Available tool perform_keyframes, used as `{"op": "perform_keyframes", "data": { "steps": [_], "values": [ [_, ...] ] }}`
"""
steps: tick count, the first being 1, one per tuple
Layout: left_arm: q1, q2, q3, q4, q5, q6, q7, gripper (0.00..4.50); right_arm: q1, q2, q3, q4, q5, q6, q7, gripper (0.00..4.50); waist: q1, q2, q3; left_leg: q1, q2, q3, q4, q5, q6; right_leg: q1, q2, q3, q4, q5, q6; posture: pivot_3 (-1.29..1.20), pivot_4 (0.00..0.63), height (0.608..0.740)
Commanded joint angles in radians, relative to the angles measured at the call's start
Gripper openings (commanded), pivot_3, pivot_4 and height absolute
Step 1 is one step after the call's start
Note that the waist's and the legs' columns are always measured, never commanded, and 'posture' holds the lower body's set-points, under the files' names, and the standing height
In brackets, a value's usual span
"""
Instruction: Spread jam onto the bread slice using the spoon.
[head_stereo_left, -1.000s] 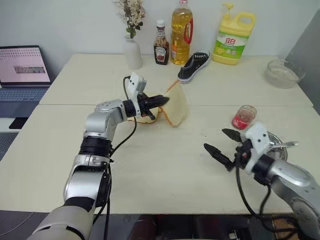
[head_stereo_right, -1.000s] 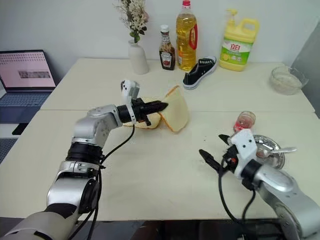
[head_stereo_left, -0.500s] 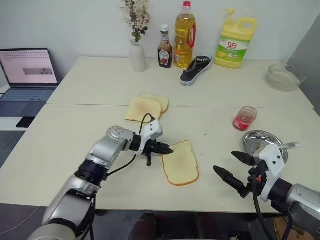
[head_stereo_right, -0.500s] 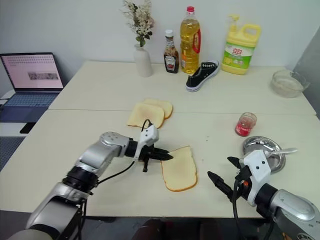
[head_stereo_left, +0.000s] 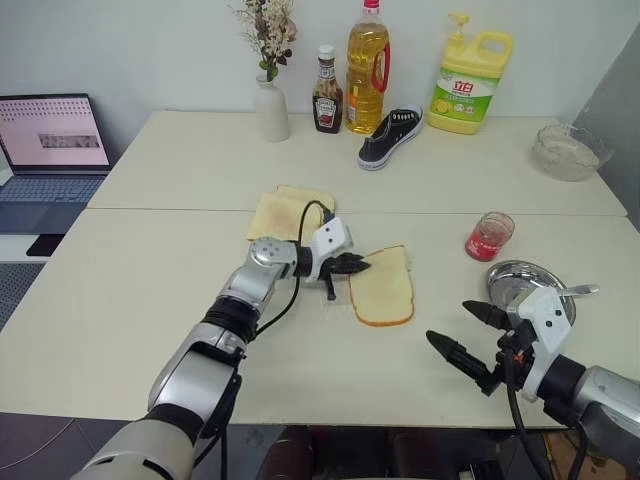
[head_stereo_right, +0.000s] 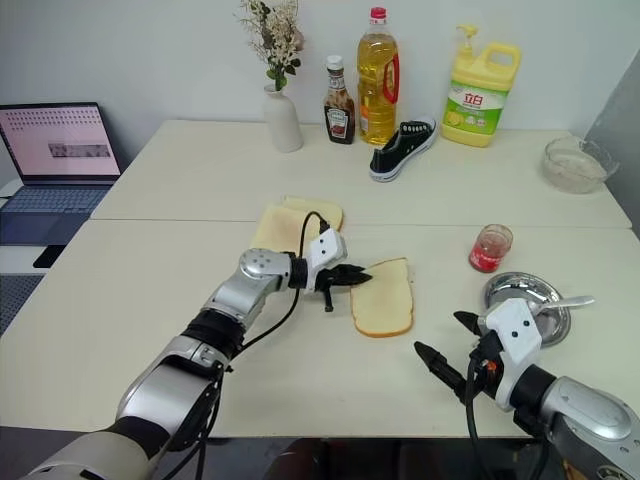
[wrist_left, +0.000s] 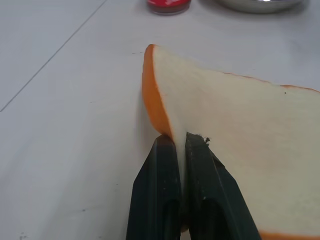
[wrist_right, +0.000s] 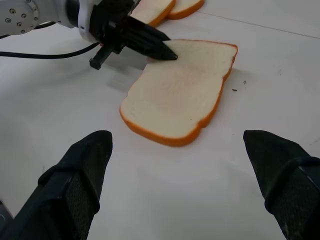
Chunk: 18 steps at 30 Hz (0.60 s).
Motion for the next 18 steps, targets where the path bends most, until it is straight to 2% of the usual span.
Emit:
{"op": "perform_keyframes", "data": {
  "steps": [1,3,10,17,18],
  "values": [
    [0.034,0.037,-0.025,-0.086,-0.005,0.023,-0.116,0.02,-0.002,-0.008,-0.003,-0.057,0.02,-0.017,-0.008,4.5,-0.004,0.0,0.0,0.0,0.0,-0.001,0.0,0.0,0.0,0.0,0.0,0.0,0.0,0.0,0.0,0.0,0.15,0.74],
    [0.03,0.054,-0.03,-0.089,0.013,0.017,-0.14,0.02,-0.003,-0.01,-0.002,-0.055,0.021,-0.017,-0.011,4.5,-0.005,0.0,0.0,0.0,0.0,-0.002,0.001,0.0,0.0,0.0,0.0,0.0,0.0,0.0,0.0,0.0,0.15,0.74],
    [-0.055,0.03,-0.014,0.072,0.096,-0.122,-0.048,0.02,-0.012,-0.013,-0.003,-0.048,0.027,-0.017,-0.021,4.5,-0.005,0.0,0.0,0.0,0.0,-0.001,0.001,0.0,0.0,0.001,0.0,-0.001,0.0,0.0,0.0,0.0,0.15,0.74],
    [-0.098,0.022,0.005,0.143,0.086,-0.143,-0.093,0.02,-0.003,-0.012,-0.008,-0.055,0.035,-0.019,-0.038,4.5,-0.01,0.0,0.0,0.001,0.0,-0.001,0.001,0.0,0.0,0.001,0.0,0.0,0.001,0.0,0.0,0.0,0.15,0.74],
    [-0.101,0.013,0.009,0.149,0.077,-0.139,-0.1,0.27,-0.003,-0.011,-0.006,-0.055,0.035,-0.019,-0.042,4.5,-0.01,0.0,0.0,0.001,0.0,-0.001,0.001,0.0,0.0,0.001,0.0,-0.001,0.001,0.0,0.0,0.0,0.15,0.74]
  ]
}}
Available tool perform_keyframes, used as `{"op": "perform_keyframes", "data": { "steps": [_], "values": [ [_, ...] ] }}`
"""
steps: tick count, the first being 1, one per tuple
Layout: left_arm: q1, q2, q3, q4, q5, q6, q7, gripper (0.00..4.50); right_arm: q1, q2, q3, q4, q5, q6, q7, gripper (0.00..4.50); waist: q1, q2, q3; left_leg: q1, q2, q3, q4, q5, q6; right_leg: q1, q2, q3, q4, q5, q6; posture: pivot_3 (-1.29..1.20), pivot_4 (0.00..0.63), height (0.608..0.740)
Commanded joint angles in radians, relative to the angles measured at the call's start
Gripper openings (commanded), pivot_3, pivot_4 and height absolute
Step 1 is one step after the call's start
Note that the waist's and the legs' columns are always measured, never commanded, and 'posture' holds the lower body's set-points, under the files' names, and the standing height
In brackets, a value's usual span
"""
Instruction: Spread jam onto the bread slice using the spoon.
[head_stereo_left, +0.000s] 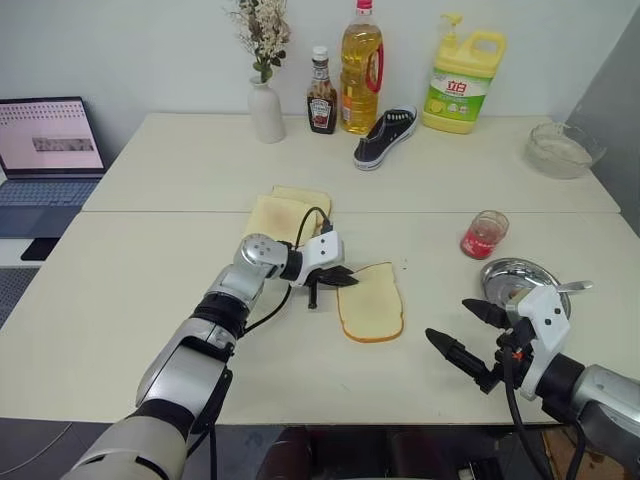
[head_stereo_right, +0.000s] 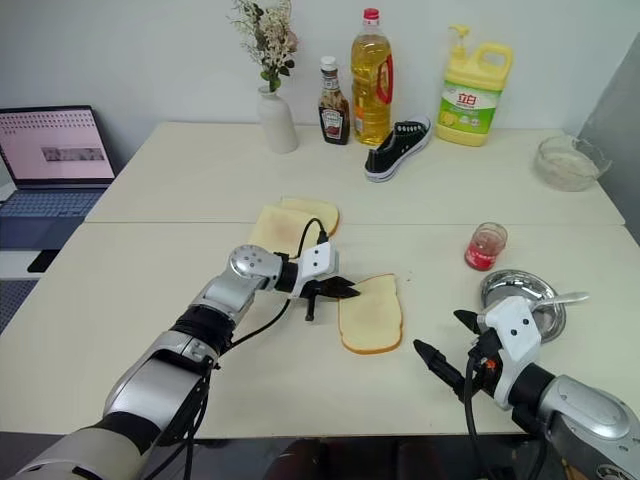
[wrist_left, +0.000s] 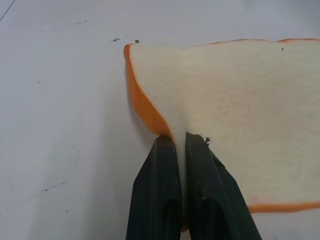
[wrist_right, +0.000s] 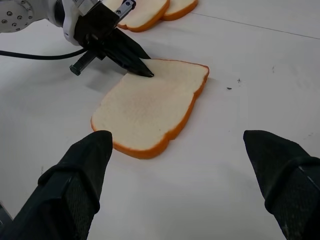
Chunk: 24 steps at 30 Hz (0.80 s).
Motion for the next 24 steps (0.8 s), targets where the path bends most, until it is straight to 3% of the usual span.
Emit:
{"op": "perform_keyframes", "data": {
  "steps": [1,3,14,18,24],
  "values": [
    [-0.035,-0.018,0.034,0.016,-0.021,-0.001,-0.022,0.55,-0.001,-0.004,-0.01,-0.055,0.008,-0.019,-0.017,4.5,0.001,0.0,0.0,0.0,0.0,0.0,0.0,0.0,0.0,0.0,0.0,0.0,0.0,0.0,0.0,0.0,0.15,0.74],
    [-0.037,-0.027,0.041,0.023,-0.025,0.004,-0.036,0.96,-0.001,-0.004,-0.011,-0.055,0.014,-0.018,-0.024,4.5,0.001,0.0,0.0,0.0,0.0,0.0,0.0,0.0,0.0,0.0,0.0,0.0,0.0,0.0,0.0,0.0,0.15,0.74],
    [-0.045,0.012,0.103,-0.013,-0.019,0.036,0.004,4.31,0.099,0.054,-0.119,-0.039,-0.004,-0.061,-0.089,4.5,0.0,0.0,0.0,0.0,0.0,0.0,0.0,0.0,0.0,0.0,0.0,0.0,0.0,0.0,0.0,0.0,0.15,0.74],
    [-0.062,0.005,0.188,-0.13,-0.112,0.108,0.053,4.48,0.155,0.116,-0.241,0.018,-0.043,-0.114,-0.126,4.5,0.002,0.0,0.0,0.0,0.001,-0.001,0.0,0.0,0.0,0.0,0.0,0.0,0.0,0.0,0.0,0.0,0.15,0.74],
    [0.1,-0.025,0.174,-0.577,-0.268,0.327,0.023,4.48,0.128,0.198,-0.394,0.173,-0.019,-0.13,-0.2,4.5,0.003,0.003,-0.002,0.0,0.001,-0.001,0.0,0.0,0.0,0.0,-0.002,0.002,-0.001,0.0,0.0,0.0,0.15,0.74]
  ]
}}
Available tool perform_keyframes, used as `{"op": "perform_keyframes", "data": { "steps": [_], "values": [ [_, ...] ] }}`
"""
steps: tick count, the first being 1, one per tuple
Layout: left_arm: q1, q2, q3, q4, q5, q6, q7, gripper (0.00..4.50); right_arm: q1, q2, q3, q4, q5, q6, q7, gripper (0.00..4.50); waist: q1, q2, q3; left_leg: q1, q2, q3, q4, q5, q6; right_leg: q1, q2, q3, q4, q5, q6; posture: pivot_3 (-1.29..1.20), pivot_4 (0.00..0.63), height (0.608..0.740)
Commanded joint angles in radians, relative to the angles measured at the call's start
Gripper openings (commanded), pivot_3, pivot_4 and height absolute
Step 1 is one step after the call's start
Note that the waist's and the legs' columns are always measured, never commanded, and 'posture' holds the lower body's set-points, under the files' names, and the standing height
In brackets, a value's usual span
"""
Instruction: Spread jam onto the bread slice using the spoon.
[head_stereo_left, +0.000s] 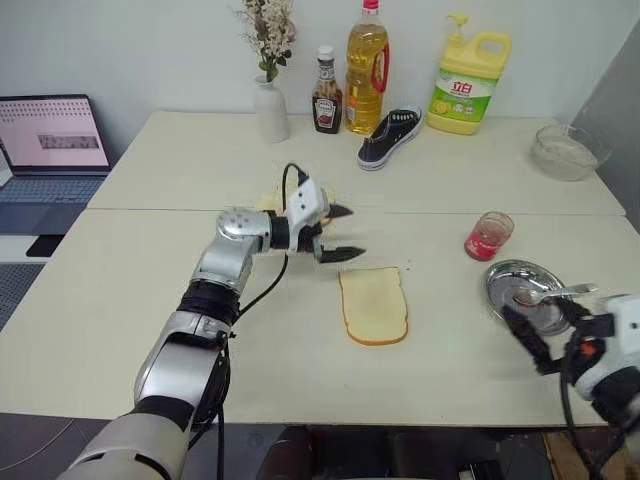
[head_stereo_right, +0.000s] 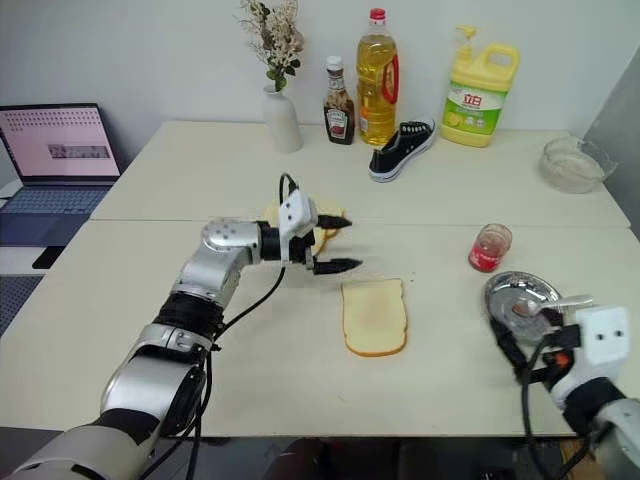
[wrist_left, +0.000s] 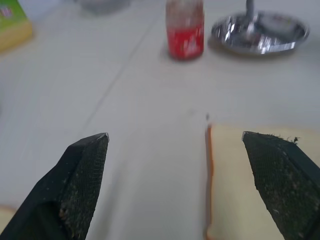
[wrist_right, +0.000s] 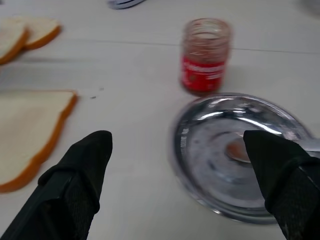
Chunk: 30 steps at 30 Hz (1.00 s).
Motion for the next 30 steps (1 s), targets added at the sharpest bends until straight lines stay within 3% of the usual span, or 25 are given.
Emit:
{"op": "perform_keyframes", "data": {
  "steps": [1,4,14,21,30],
  "values": [
    [0.092,-0.02,-0.035,-0.24,-0.085,0.121,-0.007,4.48,-0.034,0.032,-0.076,0.073,0.049,-0.013,-0.038,4.5,0.0,0.002,-0.001,0.0,0.0,0.0,0.0,0.0,0.0,0.0,0.0,0.0,0.0,0.0,0.0,0.0,0.15,0.74],
    [0.151,-0.026,-0.066,-0.33,-0.099,0.163,0.007,4.48,-0.105,0.065,-0.105,0.184,0.138,0.009,-0.069,4.5,-0.006,0.003,-0.001,0.002,0.002,0.001,-0.001,0.0,0.0,0.0,0.001,0.001,0.001,0.0,-0.001,0.0,0.15,0.74],
    [0.178,-0.033,-0.107,-0.354,-0.08,0.172,0.049,4.48,-0.369,0.054,-0.146,0.584,0.317,0.043,-0.113,4.5,-0.004,0.007,-0.002,0.003,0.0,0.007,-0.001,0.003,0.005,0.001,0.002,0.002,0.001,0.002,-0.004,0.0,0.15,0.74],
    [0.167,-0.043,-0.106,-0.35,-0.079,0.173,0.085,4.48,-0.576,-0.013,-0.133,0.931,0.264,-0.007,-0.069,4.5,-0.005,0.008,-0.003,0.003,0.0,0.01,-0.001,0.003,0.006,0.001,0.002,0.003,0.001,0.002,-0.004,0.0,0.15,0.74],
    [0.181,-0.034,-0.105,-0.389,-0.086,0.193,0.111,4.48,-0.698,-0.046,-0.118,1.109,0.207,-0.039,-0.004,4.5,-0.005,0.009,-0.003,0.004,0.0,0.015,-0.001,0.003,0.006,0.0,0.002,0.007,0.001,0.002,-0.003,0.0,0.15,0.74]
  ]
}}
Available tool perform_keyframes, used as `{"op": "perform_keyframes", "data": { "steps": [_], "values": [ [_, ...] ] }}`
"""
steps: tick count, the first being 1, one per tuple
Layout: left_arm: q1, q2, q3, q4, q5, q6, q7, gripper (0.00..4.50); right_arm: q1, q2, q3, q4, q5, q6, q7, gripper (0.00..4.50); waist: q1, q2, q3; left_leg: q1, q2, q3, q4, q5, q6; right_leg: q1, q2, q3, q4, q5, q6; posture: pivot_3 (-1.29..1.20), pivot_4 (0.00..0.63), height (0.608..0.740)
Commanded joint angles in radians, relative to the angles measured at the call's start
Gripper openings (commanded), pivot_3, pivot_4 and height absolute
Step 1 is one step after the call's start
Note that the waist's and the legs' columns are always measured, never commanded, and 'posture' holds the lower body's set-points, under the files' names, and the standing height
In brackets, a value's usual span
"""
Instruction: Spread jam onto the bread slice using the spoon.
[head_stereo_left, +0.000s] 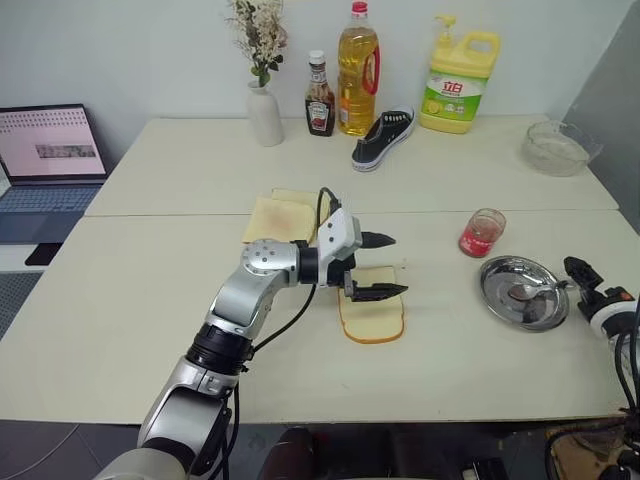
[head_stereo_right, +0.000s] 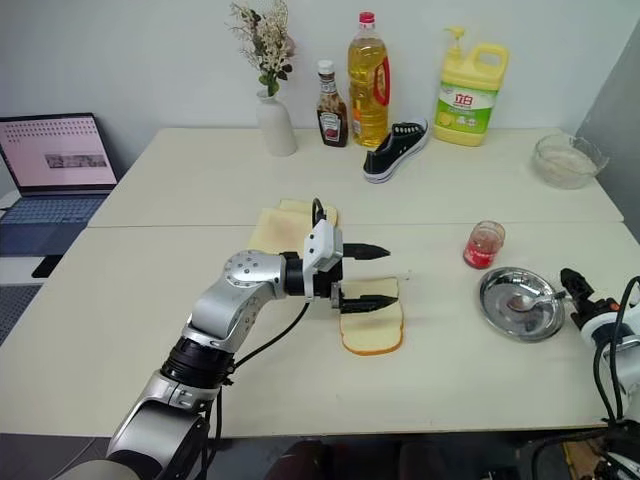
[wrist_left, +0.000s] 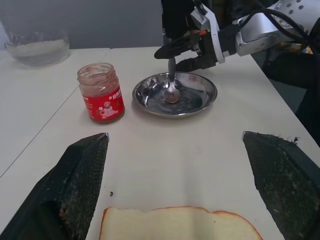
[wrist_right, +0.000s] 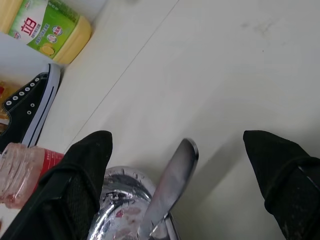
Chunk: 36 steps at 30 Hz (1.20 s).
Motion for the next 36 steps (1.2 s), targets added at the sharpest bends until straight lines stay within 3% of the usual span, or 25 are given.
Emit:
{"op": "perform_keyframes", "data": {
  "steps": [1,5,10,15,22,29,36],
  "values": [
    [-0.003,0.004,0.01,-0.048,-0.016,0.001,0.011,4.48,-0.019,-0.013,-0.007,0.006,-0.003,-0.01,0.038,4.5,0.0,0.0,0.0,0.0,0.0,0.0,0.0,0.0,0.0,0.0,0.0,0.0,0.0,0.0,0.0,0.0,0.15,0.74],
    [0.002,0.011,0.013,-0.053,-0.017,0.004,0.02,4.5,-0.016,-0.005,-0.016,-0.006,0.005,0.001,0.041,3.6,0.0,0.0,0.0,0.002,0.0,0.005,-0.001,0.0,0.0,0.0,0.0,0.005,0.0,0.0,0.0,0.0,0.15,0.74],
    [0.004,0.012,0.012,-0.051,-0.016,0.002,0.027,4.5,0.007,0.007,-0.027,-0.047,0.027,0.019,0.044,1.63,0.0,0.0,0.0,0.004,0.001,0.01,-0.001,-0.001,0.001,0.0,0.0,0.01,-0.001,0.001,0.002,0.0,0.15,0.74],
    [-0.007,0.011,0.012,-0.036,-0.016,-0.005,0.026,4.5,0.016,0.017,-0.035,-0.085,0.054,0.033,0.035,0.03,0.0,0.0,0.0,0.006,0.001,0.012,-0.001,-0.002,0.003,0.0,0.0,0.014,-0.001,0.002,0.003,0.0,0.15,0.74],
    [-0.018,0.013,0.015,-0.016,-0.014,-0.018,0.024,4.5,0.054,0.026,-0.043,-0.196,0.102,0.047,0.013,0.03,0.003,-0.002,0.001,0.006,0.001,0.012,-0.001,-0.002,0.003,0.0,0.0,0.015,-0.001,0.002,0.004,0.0,0.15,0.74],
    [-0.029,0.02,0.038,-0.003,-0.021,-0.014,0.034,4.5,-0.019,-0.014,0.03,-0.486,0.125,0.05,-0.052,0.03,-0.004,-0.001,0.001,0.006,0.002,0.012,-0.002,-0.002,0.003,-0.002,0.0,0.017,-0.001,0.002,0.004,0.0,0.15,0.74],
    [-0.04,0.007,0.047,0.014,-0.015,-0.025,0.057,4.5,-0.192,-0.142,0.287,-0.56,-0.176,-0.079,-0.007,0.03,0.002,-0.001,0.003,0.005,0.001,0.012,-0.001,-0.002,0.003,-0.002,0.001,0.015,-0.003,0.002,0.005,0.0,0.15,0.74]
  ]
}}
